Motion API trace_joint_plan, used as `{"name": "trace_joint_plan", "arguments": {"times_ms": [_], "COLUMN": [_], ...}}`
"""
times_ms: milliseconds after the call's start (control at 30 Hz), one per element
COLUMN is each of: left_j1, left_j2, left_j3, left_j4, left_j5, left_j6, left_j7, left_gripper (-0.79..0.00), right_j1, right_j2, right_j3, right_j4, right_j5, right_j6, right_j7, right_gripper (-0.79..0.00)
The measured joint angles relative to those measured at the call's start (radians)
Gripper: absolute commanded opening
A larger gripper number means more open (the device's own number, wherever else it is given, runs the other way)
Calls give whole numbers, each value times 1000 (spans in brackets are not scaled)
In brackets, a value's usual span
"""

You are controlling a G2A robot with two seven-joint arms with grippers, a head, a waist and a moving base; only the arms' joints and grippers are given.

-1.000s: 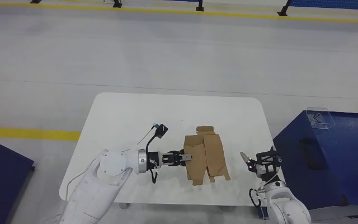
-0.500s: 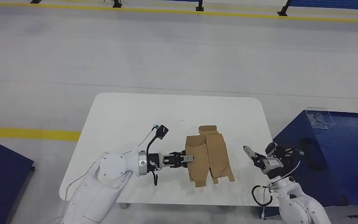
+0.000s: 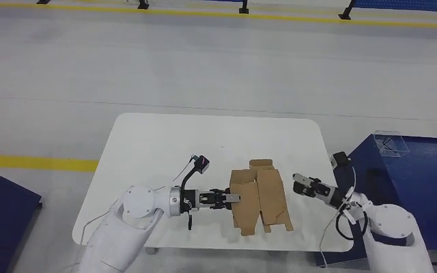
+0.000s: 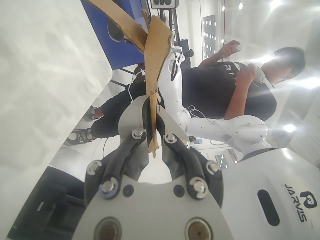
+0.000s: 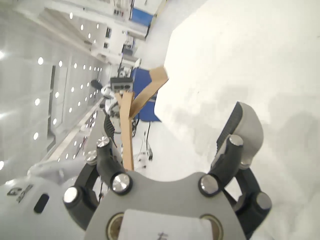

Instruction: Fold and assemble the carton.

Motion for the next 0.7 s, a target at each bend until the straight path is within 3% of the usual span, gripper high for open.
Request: {"name": "trace_joint_plan", "arguments": {"times_ms": [167,200,233,267,300,333,533,567,600,633,700], "left_j1": [-27,-29,-32,-35,-36,-38,-42,-42,-43,-45,-49], "left_j2": [-4,-5,-6,-6,-7,-7,-7,-6,-6,-6,-6], "left_j3": [18,21,25,29,32,35,49,50,51,52,51], "left_j4": [30,33,36,37,37,37,40,41,42,44,47], "left_j5": [-18,-16,-15,-13,-12,-11,9,6,0,-11,-19], "left_j6": [26,28,29,27,24,19,4,4,4,3,3], "left_j7": [-2,1,4,4,2,0,-7,-15,-24,-36,-45], "left_gripper": [-785,-785,-785,-785,-785,-785,-785,-757,-483,0,0], "right_j1": [39,44,50,56,64,73,106,109,110,113,118], "right_j2": [12,12,13,14,15,16,25,27,28,30,33], "right_j3": [-24,-34,-49,-60,-69,-79,-111,-113,-116,-121,-124], "right_j4": [41,42,43,46,49,54,64,64,65,66,69], "right_j5": [81,78,78,83,90,95,116,116,117,125,137], "right_j6": [-4,-1,4,11,19,27,62,64,67,76,86], "right_j7": [168,170,177,186,196,202,248,251,256,269,283], "right_gripper": [0,-83,-351,-486,-742,-785,-785,-785,-785,-785,-785]}}
